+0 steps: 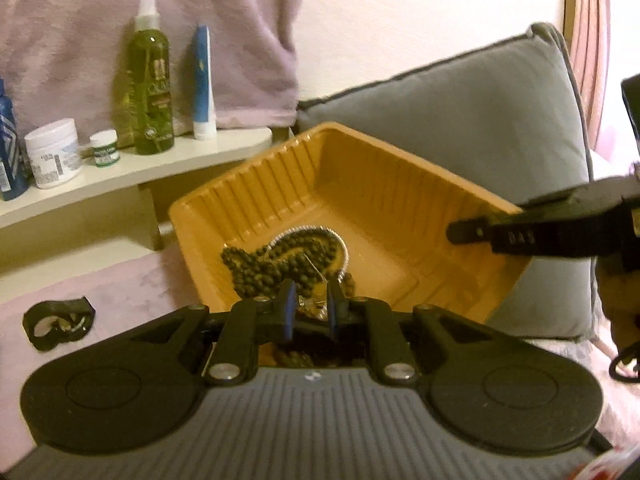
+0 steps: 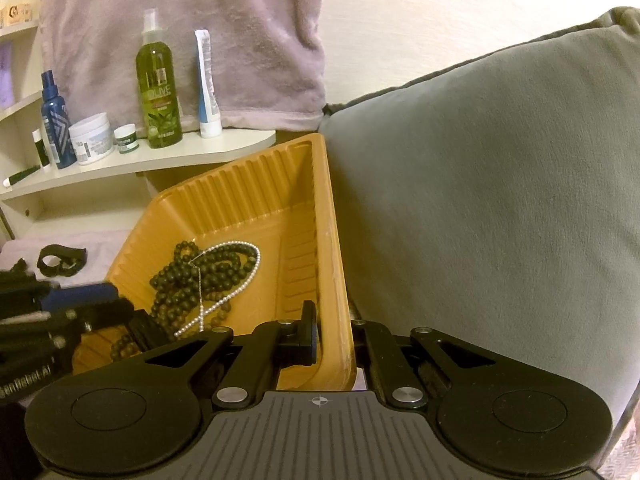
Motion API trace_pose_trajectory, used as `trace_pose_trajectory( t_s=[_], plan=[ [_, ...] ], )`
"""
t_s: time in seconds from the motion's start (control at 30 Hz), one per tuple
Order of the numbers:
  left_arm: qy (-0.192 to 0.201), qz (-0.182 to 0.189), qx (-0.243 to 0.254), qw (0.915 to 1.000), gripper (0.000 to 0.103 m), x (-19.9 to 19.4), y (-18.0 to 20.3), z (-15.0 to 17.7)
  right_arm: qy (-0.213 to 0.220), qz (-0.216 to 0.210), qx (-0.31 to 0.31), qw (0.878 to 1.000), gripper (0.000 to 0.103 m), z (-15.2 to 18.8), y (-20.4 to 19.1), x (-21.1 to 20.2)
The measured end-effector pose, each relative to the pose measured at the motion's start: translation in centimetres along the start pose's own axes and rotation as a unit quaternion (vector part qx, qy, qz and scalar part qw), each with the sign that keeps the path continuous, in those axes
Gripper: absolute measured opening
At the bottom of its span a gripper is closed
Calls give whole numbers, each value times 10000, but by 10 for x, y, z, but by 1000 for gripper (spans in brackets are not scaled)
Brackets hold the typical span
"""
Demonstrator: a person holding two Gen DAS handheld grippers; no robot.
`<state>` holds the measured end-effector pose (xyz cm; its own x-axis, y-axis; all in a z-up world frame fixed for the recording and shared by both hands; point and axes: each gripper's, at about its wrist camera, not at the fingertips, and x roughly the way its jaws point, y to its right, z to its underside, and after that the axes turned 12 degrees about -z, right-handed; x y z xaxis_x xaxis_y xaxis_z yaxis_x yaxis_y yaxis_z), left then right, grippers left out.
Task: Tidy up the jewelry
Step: 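Carry the small earring into the orange tray and open the left tool, then return the left tool to the towel and grasp the silver watch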
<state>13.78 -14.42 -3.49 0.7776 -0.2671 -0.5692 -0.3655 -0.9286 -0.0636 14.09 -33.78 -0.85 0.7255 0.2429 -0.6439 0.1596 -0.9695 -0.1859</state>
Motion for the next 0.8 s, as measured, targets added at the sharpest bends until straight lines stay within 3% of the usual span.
trace_pose_trajectory(
  t_s=[0.17,0.27,0.5,0.8],
  plan=[
    [-109,25,9,9999,15,0,0,6,-5,3,-4,10000,5,0,0,0],
    [-83,-2,-32,10000,29,-2,-1,7,-3,1,0,10000,5,0,1,0],
    [7,-158,-48,9999,29,-10,-6,10,1,5,-10,10000,5,0,1,0],
    [35,-794,-467,9957,36,-27,-50,19,8,2,-9,10000,5,1,2,0]
  ],
)
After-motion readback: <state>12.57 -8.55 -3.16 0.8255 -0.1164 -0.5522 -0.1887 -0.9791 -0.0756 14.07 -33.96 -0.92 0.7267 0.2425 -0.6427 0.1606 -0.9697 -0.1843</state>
